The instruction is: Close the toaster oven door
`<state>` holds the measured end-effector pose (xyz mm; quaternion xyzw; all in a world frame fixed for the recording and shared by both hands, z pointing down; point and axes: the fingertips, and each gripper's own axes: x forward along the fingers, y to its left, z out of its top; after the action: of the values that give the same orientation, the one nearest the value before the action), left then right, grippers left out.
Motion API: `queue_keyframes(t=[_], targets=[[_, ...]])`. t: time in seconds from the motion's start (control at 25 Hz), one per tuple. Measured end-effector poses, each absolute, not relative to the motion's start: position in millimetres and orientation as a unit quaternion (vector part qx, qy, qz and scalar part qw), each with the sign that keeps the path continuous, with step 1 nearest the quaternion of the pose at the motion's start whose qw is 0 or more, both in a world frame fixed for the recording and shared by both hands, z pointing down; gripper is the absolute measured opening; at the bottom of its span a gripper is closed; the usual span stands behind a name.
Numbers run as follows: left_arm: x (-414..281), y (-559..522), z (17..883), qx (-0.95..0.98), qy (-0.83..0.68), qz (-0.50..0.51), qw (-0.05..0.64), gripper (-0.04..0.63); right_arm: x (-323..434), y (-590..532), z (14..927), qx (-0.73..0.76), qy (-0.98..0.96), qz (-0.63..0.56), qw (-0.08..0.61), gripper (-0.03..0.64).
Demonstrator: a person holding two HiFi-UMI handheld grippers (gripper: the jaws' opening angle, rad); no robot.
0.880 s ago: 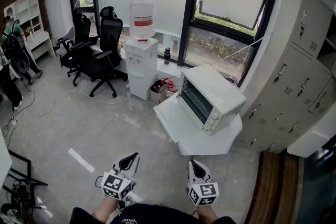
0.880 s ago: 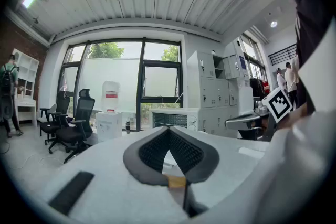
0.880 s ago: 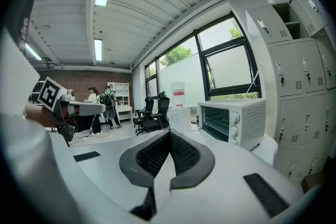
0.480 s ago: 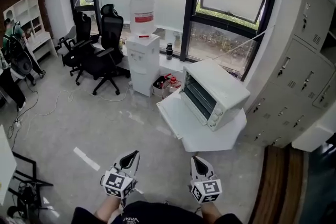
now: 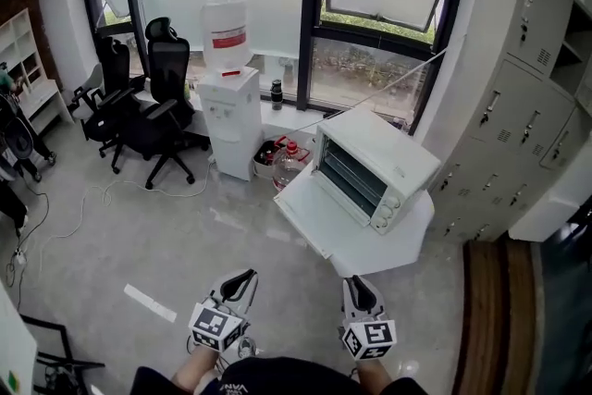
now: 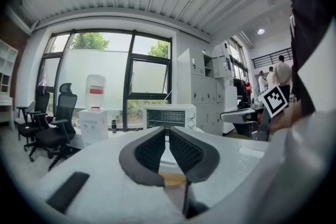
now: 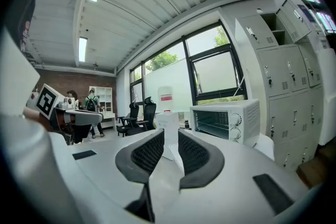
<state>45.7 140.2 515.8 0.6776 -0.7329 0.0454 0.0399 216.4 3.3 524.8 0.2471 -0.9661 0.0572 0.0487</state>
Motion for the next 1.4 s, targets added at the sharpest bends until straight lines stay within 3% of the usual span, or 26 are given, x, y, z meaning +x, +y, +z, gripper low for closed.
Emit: queue_keyframes(t=[0.2, 0.32, 0.88, 1.4], targets=[[-2, 134, 513, 0.708, -0.704, 0.05, 0.039, 0.027, 182, 14, 524, 0.292, -0.953, 0.065, 0.049, 0.113], [-20, 129, 515, 0.733, -0.677, 0.053, 0.044, 0.192, 166, 19, 525, 0.316, -0.945, 0.07, 0.048, 0.13], [-96, 132, 544, 0.775, -0.624, 0.074, 0.067, 0.221, 116, 40, 546, 0.399, -0.911, 0.091, 0.058, 0.152], [-111, 64, 544, 0.785, -0.611, 0.079, 0.066, 0.221, 97, -37, 546, 0.404, -0.909, 0.082, 0.064, 0.155]])
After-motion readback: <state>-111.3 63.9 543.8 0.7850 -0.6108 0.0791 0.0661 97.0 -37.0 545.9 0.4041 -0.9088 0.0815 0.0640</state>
